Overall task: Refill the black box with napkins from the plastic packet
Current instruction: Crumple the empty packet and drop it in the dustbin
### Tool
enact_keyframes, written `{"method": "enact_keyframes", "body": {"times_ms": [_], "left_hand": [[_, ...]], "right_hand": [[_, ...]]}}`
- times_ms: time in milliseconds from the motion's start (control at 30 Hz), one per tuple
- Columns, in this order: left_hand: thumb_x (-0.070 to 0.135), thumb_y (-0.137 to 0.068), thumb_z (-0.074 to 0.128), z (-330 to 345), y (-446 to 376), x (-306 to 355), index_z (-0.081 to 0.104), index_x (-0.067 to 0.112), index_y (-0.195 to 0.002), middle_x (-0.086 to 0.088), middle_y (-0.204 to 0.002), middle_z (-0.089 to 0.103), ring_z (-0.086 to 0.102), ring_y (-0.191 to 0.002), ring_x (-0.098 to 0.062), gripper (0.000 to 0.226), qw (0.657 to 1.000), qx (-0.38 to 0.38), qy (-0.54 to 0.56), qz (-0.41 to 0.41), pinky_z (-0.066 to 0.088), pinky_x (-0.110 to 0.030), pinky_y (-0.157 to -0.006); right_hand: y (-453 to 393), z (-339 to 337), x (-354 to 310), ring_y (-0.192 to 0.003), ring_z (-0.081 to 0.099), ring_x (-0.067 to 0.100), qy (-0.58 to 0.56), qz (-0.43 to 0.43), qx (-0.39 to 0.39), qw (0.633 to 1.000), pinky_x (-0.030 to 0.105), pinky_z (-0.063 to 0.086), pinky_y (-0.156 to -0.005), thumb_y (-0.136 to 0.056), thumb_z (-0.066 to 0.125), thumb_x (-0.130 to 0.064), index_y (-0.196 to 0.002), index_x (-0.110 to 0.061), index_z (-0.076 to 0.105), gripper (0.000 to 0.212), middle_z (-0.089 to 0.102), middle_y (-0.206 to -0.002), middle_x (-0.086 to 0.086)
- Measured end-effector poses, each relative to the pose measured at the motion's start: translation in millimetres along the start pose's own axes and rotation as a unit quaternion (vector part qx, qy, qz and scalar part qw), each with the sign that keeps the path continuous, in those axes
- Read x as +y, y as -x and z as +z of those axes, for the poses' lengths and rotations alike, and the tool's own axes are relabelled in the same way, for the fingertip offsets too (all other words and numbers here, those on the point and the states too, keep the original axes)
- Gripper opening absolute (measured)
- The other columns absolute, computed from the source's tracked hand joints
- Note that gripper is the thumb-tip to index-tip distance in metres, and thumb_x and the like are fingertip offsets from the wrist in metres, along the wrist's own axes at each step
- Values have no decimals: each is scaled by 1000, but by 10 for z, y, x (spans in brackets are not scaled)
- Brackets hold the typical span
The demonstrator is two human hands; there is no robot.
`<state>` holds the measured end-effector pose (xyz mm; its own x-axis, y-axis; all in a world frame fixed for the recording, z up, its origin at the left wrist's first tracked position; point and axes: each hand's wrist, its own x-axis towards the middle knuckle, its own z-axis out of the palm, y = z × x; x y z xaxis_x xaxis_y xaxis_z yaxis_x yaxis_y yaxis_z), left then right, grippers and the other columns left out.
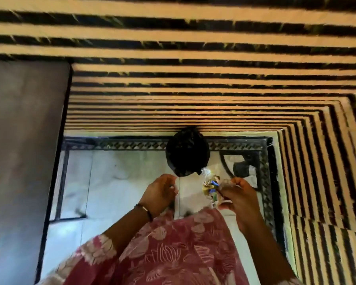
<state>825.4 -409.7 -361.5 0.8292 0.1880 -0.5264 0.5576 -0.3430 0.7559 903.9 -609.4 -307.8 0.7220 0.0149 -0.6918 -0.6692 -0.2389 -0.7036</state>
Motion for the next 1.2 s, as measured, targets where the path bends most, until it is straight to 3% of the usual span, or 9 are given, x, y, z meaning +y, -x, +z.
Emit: {"method": "enact_keyframes", "body": {"times_ms": [167,267,367,567,767,800,933,1033,1200], "left_hand": [[35,-74,41,102,-634,-288,60,1,-100,-20,-103,64,61,-92,-35,46,996,-7,-43,-77,50,-42,-78],[24,-85,44,239,-1062,-567,55,1,-113,-21,-121,56,53,-111,-36,38,986,-53,-113,-106,42,-39,-92],[25,-87,46,524,-1628,-1100,49,6,-125,-17,-135,47,43,-125,-32,42,981,-43,-115,-152,35,-36,-102],[26,-90,46,1167,-2598,-2016,7,8,-145,-13,-156,7,10,-144,-28,71,956,-103,-243,-128,12,-43,-117],[27,-89,45,1509,-2898,-2515,-2,12,-146,-8,-157,-9,-5,-145,-24,75,946,-130,-292,-61,-4,-45,-116],[25,-90,44,1548,-2908,-2559,-3,12,-146,-7,-157,-10,-7,-144,-24,74,940,-135,-306,-66,-5,-46,-116],[22,-91,42,1627,-2951,-2673,0,12,-146,-6,-157,-12,-8,-145,-22,71,945,-115,-297,-71,-7,-45,-115],[24,-89,45,1620,-2899,-2650,-2,13,-146,-6,-157,-11,-9,-144,-23,74,947,-117,-288,-80,-9,-44,-115],[26,-88,49,1369,-2684,-2219,2,13,-146,-6,-158,0,-3,-145,-21,76,967,-94,-207,-115,-3,-42,-117]], "right_hand": [[-811,79,122,-52,60,23,70,16,-12,997,30,50,-44,-78,70,-6,-76,-4,48,22,60,-80,30],[-1353,145,339,-48,63,17,123,21,-19,992,28,51,-42,-78,69,-5,-83,5,51,21,62,-81,30],[-2118,329,733,-56,68,21,184,26,-20,982,29,51,-45,-79,68,-7,-79,-5,55,13,65,-80,27],[-3747,840,1590,-63,62,30,230,81,-44,969,48,56,-68,-83,58,4,-77,-16,59,21,64,-84,21],[-4801,1232,2401,-44,63,20,182,180,-27,966,25,51,-35,-83,56,7,-77,-6,56,15,66,-67,12],[-4895,1293,2511,-49,64,21,167,188,-19,968,27,52,-39,-86,56,2,-89,-4,58,7,68,-76,14],[-5130,1493,2757,-79,61,26,44,226,-7,973,38,55,-67,-95,47,-15,-130,-10,46,36,57,-114,14],[-5028,1552,2627,-97,55,26,12,242,-57,969,38,49,-74,-95,41,-7,-135,-11,42,40,55,-118,11],[-4242,1403,2002,-115,51,31,75,185,-19,980,42,45,-93,-92,42,5,-125,-7,52,37,51,-129,19]]}}
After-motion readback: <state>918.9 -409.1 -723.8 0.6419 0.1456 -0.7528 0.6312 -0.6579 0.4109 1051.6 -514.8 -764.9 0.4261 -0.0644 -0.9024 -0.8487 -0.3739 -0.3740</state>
